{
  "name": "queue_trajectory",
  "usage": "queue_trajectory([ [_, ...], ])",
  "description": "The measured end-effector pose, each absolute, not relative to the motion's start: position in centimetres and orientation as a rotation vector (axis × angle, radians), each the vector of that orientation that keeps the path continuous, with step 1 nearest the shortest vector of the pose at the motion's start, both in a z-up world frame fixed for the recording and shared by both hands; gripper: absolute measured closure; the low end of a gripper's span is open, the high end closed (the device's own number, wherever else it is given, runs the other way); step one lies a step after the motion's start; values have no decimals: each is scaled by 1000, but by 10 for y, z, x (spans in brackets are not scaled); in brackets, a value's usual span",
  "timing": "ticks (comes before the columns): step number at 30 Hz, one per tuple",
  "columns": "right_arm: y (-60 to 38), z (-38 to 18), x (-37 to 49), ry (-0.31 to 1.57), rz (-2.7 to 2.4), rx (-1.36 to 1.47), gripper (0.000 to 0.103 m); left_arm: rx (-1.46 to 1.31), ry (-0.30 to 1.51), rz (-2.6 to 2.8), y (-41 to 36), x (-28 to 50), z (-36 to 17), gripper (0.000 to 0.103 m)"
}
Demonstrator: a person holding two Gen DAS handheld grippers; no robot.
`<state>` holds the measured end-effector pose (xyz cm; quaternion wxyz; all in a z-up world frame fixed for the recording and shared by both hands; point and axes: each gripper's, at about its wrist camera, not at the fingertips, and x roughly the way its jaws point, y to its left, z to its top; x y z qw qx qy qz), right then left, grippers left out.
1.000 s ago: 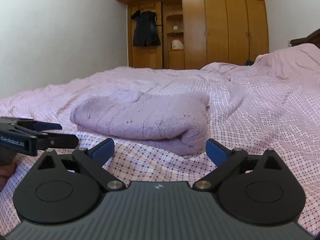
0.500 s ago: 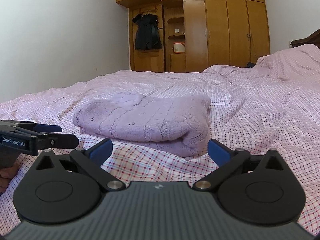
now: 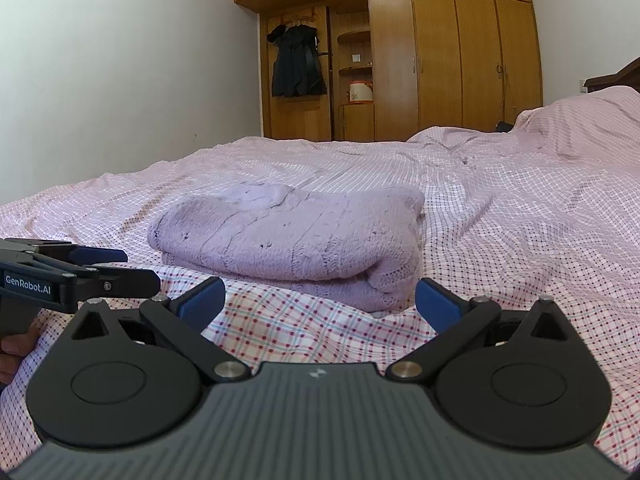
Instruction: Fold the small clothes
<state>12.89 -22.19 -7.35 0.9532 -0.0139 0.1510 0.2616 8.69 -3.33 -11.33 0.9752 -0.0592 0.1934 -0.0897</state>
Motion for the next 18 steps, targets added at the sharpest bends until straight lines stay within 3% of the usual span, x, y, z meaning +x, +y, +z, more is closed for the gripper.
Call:
queue_trajectory([
  [18,-219,-74,124,288,535,-54,0,-110,386,-164,-35,84,-113,1],
])
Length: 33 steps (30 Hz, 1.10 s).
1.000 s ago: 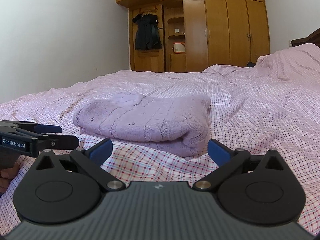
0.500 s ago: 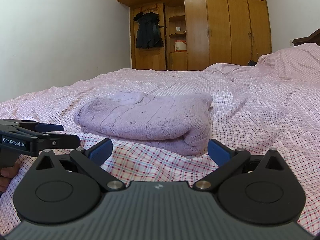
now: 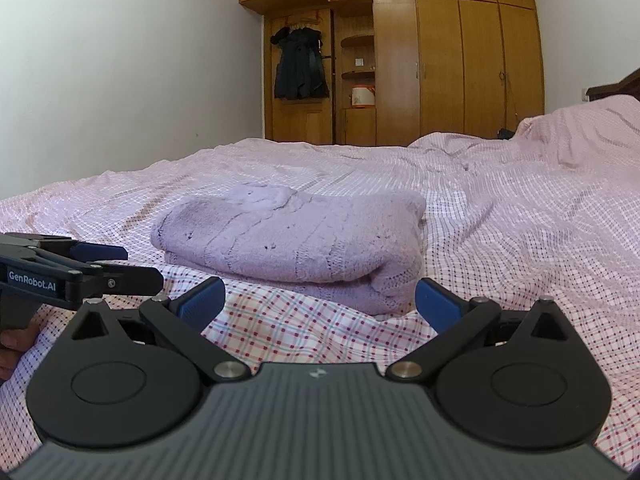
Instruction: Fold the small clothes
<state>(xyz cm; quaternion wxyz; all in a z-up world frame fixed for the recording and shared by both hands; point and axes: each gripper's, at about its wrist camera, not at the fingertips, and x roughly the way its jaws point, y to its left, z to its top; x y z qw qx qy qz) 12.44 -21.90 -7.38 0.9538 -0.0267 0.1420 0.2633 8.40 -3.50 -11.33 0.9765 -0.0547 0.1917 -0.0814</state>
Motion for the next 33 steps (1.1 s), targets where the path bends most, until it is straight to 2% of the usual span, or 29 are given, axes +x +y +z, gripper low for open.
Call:
queue_trajectory([
  [33,-218,-76,127,302,542,-68,0,-106,393,-169,-36,85,-114,1],
])
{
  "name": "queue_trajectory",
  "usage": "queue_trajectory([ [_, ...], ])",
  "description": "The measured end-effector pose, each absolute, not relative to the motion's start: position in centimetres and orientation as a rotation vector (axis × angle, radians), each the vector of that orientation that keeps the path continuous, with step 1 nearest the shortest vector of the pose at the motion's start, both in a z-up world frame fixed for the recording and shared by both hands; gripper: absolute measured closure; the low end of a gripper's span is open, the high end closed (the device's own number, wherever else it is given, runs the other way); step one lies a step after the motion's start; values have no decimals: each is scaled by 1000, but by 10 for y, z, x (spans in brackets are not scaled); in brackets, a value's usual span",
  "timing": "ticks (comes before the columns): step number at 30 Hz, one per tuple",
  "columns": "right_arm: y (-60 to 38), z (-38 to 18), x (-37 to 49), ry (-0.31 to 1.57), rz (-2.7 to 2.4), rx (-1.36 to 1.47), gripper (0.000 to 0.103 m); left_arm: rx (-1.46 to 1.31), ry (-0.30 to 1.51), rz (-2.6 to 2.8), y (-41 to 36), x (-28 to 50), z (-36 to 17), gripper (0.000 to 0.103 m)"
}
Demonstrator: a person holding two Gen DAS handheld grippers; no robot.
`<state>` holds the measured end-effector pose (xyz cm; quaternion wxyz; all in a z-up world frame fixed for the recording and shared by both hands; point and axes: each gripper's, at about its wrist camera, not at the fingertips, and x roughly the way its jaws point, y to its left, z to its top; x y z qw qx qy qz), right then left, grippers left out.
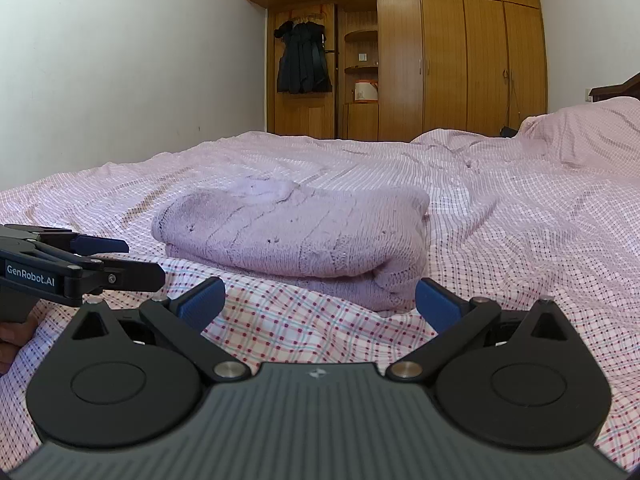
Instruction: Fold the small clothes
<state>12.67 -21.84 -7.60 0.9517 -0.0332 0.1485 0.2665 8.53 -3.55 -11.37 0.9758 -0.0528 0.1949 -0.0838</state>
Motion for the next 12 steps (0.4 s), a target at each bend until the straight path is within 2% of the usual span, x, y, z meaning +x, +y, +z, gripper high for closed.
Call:
queue_trajectory([
  [12,-219,-76,128,308,544,-70,0,-109,371,-185,-35,83,-114,1],
])
